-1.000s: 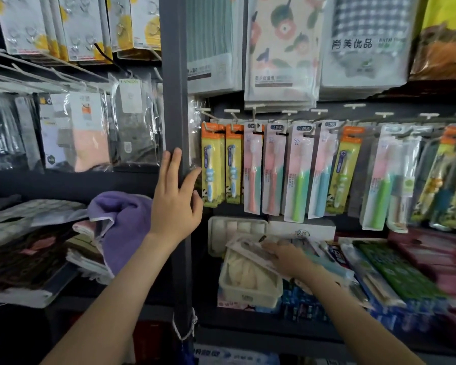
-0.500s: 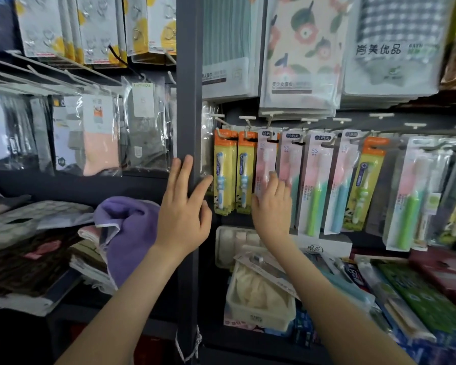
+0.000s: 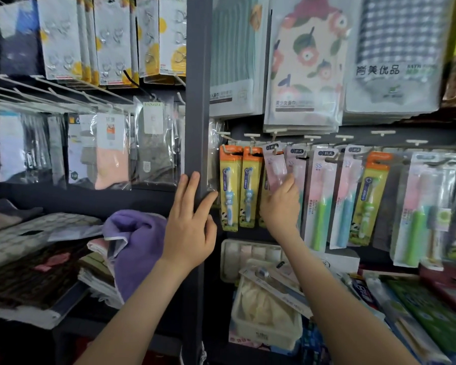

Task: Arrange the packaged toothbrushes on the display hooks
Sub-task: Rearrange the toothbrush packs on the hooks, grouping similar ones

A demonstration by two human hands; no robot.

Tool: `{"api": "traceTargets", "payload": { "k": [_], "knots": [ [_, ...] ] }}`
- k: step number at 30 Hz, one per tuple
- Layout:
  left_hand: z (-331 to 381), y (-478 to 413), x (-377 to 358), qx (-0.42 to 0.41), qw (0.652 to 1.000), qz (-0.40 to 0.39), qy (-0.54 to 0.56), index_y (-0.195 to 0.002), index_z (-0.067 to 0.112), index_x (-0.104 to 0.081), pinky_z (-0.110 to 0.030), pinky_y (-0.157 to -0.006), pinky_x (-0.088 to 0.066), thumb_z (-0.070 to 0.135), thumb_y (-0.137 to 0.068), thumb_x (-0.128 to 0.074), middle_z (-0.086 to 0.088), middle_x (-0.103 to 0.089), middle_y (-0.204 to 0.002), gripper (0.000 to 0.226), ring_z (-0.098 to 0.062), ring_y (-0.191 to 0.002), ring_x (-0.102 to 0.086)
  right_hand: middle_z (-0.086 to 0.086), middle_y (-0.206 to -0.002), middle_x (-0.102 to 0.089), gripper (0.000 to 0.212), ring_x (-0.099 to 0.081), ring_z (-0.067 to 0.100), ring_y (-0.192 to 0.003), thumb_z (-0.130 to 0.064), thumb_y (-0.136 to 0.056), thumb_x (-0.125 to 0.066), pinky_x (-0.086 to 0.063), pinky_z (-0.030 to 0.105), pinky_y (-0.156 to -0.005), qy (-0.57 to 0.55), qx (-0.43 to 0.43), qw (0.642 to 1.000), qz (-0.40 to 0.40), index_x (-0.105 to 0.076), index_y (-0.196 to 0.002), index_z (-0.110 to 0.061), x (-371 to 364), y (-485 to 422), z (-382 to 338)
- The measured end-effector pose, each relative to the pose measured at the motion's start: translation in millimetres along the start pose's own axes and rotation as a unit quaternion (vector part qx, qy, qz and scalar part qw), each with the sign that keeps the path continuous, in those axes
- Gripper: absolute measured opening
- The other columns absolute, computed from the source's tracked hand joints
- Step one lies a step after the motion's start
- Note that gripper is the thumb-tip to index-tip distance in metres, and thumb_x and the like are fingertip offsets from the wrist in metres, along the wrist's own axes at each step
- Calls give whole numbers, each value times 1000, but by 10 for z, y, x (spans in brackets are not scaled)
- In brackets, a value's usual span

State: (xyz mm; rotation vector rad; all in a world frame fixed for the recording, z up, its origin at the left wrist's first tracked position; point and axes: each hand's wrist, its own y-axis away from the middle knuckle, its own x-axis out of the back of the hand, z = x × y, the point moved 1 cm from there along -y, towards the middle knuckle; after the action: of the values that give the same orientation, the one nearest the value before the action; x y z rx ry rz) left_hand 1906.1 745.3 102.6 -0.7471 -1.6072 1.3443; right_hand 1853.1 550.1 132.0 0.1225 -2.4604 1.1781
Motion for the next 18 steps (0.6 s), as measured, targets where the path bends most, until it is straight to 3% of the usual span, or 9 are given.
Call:
{"api": "traceTargets", "payload": {
  "k": [5, 9, 13, 18],
  "knots": [
    [7, 5, 1, 0, 1000, 2, -3, -122, 7, -60, -34, -115, -16, 14, -83, -41, -14, -22, -151, 44, -31, -145, -10, 19, -129, -42, 73, -53, 34, -104, -29, -89, -58, -51, 41, -74, -3, 69, 997, -46, -16, -146, -11, 186, -21, 36],
    [5, 6, -5, 4, 1000, -3, 2, -122, 7, -59, -37, -113, -20, 14, -82, -41, -15, -23, -151, 44, -30, -145, -9, 15, -143, -34, 72, -52, 30, -113, -29, -91, -58, -48, 40, -85, -36, 99, 989, -102, -16, -148, -16, 295, -31, 110],
    [6, 11, 0, 2, 1000, -1, 2, -121, 6, -59, -40, -112, -24, 15, -83, -41, -18, -26, -150, 43, -32, -144, -11, 15, -133, -45, 71, -46, 30, -115, -29, -89, -62, -42, 39, -92, -37, 142, 986, -74, -23, -147, -15, 435, -46, 189],
    [12, 16, -12, 0, 1000, 8, 2, -120, 6, -59, -42, -111, -25, 15, -83, -40, -19, -25, -150, 43, -33, -144, -12, 11, -127, -52, 76, -47, 30, -106, -29, -84, -66, -39, 37, -87, 79, 236, 965, -77, -26, -147, -18, 524, 1, 261]
  ]
}}
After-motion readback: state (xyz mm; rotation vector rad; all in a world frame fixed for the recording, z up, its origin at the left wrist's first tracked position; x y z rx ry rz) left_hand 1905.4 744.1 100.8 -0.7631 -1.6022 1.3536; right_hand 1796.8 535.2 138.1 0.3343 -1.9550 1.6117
